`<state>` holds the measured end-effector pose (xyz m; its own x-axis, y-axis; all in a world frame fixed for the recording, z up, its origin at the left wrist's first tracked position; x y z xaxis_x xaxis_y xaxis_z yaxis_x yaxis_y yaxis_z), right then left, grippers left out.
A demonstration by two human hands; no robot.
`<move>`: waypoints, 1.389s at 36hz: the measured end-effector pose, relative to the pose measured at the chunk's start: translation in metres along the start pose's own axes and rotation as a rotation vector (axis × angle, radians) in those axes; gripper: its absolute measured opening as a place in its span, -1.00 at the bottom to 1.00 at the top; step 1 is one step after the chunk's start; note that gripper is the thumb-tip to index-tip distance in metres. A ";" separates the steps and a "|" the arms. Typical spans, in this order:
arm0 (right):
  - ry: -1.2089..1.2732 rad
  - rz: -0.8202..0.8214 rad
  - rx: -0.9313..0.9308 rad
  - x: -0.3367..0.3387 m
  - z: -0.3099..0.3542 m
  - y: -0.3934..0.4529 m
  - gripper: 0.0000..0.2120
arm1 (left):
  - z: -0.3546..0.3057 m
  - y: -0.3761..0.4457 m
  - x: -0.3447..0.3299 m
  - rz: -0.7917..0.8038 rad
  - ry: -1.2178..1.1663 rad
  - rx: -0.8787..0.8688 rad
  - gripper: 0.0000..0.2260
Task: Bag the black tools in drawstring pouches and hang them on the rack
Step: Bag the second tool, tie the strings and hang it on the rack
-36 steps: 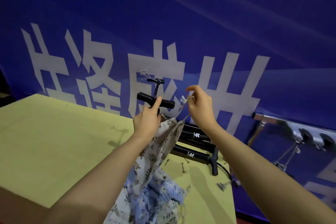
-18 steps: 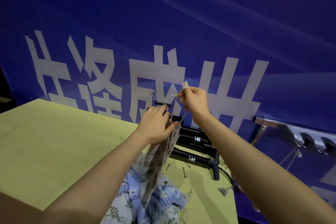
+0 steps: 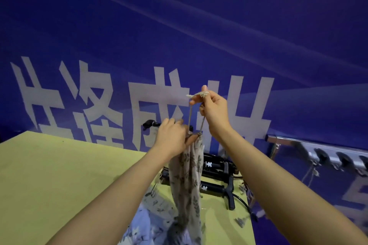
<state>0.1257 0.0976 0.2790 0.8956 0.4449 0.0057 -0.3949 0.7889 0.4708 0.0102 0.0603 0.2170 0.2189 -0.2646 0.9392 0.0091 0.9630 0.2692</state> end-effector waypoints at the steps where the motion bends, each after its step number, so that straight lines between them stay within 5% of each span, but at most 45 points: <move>1: -0.013 -0.005 0.008 0.005 0.002 0.001 -0.65 | -0.005 0.003 0.005 0.010 0.009 -0.015 -0.45; 8: -0.021 0.025 0.069 0.056 0.019 -0.009 -0.61 | -0.064 0.018 0.021 0.191 -0.207 0.034 -0.36; 16: -0.102 0.002 0.037 0.141 0.023 -0.039 -0.53 | -0.171 0.039 0.040 0.266 -0.805 -0.013 -0.82; 28: -0.033 -0.205 0.042 0.271 0.046 -0.102 -0.52 | -0.315 0.039 0.031 0.364 -0.470 -0.074 -0.78; 35: 0.015 -0.263 0.018 0.322 0.045 -0.135 -0.54 | -0.371 0.029 0.012 0.592 -0.264 -0.040 -0.68; 39: 0.042 -0.286 -0.003 0.339 0.039 -0.148 -0.54 | -0.393 0.017 0.002 0.534 -0.220 0.005 -0.70; 45: -0.032 -0.215 -0.038 0.361 0.024 -0.164 -0.57 | -0.420 0.005 -0.013 0.324 -0.545 0.090 -0.77; 50: -0.028 -0.195 -0.127 0.379 0.006 -0.172 -0.65 | -0.439 0.010 -0.018 0.433 -1.019 0.039 -0.70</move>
<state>0.5345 0.1285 0.2055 0.9621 0.2685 -0.0488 -0.2352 0.9065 0.3506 0.4345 0.0972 0.1090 -0.7097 0.1598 0.6861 0.0916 0.9866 -0.1350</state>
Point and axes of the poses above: each hand's wrist, its own y-axis towards the middle knuckle, its own x-axis out of the back of the hand, z = x × y, the point moved 1 cm from there along y, towards the middle knuckle, and after that the axes turned 13 degrees about z, right-handed, at the moved point
